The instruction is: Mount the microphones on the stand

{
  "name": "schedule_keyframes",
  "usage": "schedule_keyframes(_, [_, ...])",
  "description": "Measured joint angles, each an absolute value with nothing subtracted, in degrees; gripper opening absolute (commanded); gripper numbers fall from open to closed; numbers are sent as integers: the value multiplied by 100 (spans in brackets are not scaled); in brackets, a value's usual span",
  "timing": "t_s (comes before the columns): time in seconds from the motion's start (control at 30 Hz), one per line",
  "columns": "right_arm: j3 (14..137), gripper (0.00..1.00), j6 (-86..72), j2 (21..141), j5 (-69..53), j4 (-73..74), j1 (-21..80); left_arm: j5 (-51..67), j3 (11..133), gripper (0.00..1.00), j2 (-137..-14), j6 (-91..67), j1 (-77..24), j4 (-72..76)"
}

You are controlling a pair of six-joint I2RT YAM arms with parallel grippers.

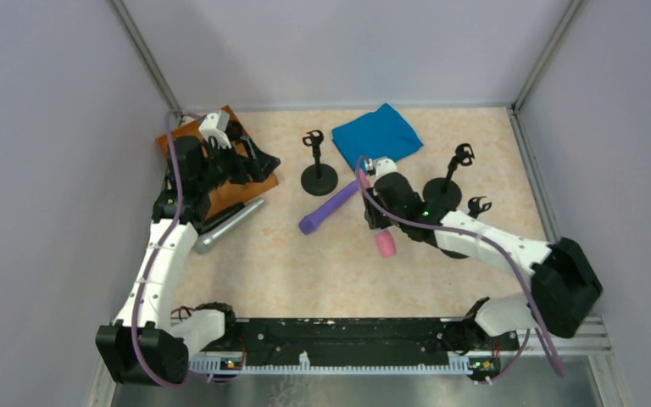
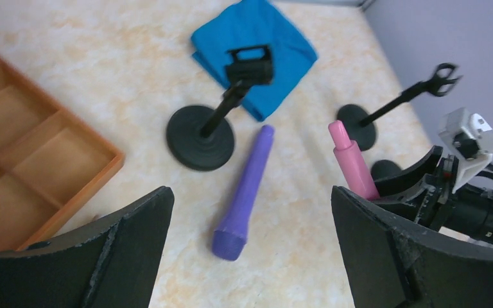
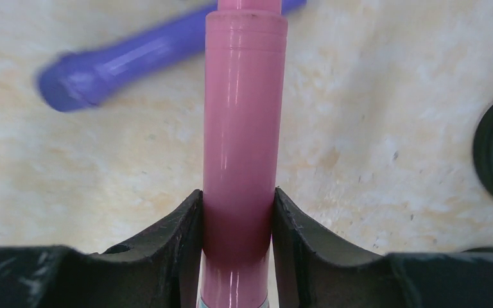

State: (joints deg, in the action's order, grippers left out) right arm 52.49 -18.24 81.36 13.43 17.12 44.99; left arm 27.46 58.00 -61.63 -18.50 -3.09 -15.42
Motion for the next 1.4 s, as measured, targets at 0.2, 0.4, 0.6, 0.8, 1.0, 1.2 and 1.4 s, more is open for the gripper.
schedule_keyframes(0.2, [5269, 5, -1500, 6753, 993, 1131, 4499, 3577, 6237, 99, -6034, -2425, -436, -910])
schedule_keyframes(0.4, [5332, 5, -1553, 6383, 224, 558, 4499, 3618, 6333, 99, -5881, -2978, -1815, -3])
schedule_keyframes(0.6, [5365, 5, -1662, 6202, -443, 40, 4501, 3439, 6326, 99, -6143, -3312, -2659, 502])
schedule_keyframes(0.8, [5365, 5, -1787, 5909, -947, -537, 4501, 3291, 6322, 98, -6403, -3468, -2832, 596])
schedule_keyframes(1.0, [5365, 5, -1890, 5907, -1264, -897, 4499, 3258, 6324, 94, -6582, -3559, -2877, 642])
schedule_keyframes(1.2, [5367, 5, -1925, 6167, -1568, -1083, 4501, 3339, 6322, 88, -6713, -3651, -2998, 843])
schedule_keyframes(1.4, [5367, 5, -1927, 6278, -1699, -1116, 4501, 3363, 6322, 68, -6729, -3750, -3089, 1107])
